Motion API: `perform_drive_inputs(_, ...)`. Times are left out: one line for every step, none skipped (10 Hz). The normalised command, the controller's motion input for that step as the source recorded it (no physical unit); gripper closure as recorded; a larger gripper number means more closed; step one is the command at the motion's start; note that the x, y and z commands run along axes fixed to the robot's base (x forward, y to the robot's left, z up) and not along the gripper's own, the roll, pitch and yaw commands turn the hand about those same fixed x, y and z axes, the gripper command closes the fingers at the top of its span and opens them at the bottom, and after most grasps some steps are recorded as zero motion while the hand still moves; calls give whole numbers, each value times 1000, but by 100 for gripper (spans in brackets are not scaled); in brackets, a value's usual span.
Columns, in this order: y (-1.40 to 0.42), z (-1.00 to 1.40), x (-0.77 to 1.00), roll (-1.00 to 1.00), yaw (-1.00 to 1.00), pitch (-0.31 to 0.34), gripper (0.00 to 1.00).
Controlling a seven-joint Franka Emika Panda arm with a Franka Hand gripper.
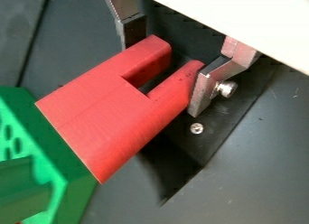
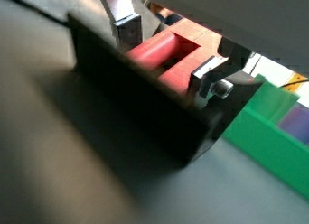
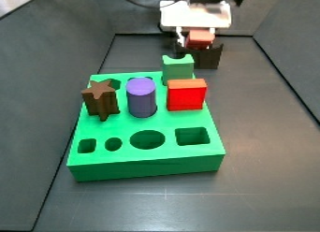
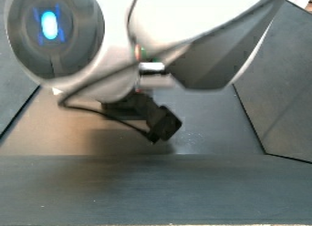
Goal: Pick up the square-circle object. Move up. Rotate the square-circle object. Place the square-circle object on the fixture. Regrasp the square-circle object. Move to above the board. Insert the square-circle object.
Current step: Place the square-circle object on the fixture, then regrasp the square-circle object.
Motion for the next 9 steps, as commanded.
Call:
perform_drive_inputs(63,-478,104,-140,-69,8,100)
perform_drive_inputs(57,-337,76,-98,-55,-3,100)
perform_drive_inputs(52,-339,68,-94,-51,-3,100)
perform_drive_inputs(-500,-167,0,0,0,0,100)
perform_drive_inputs(0,0,0,0,0,0,0)
perform_drive_inputs(0,1000,0,-125,-12,-58,0)
perform_drive_inputs(-2,1000,-5,-122,-6,-56,0)
perform_drive_inputs(0,1000,-24,-88,23,-55,0)
perform_drive_inputs(-4,1000,-33,-58,40,-60,0)
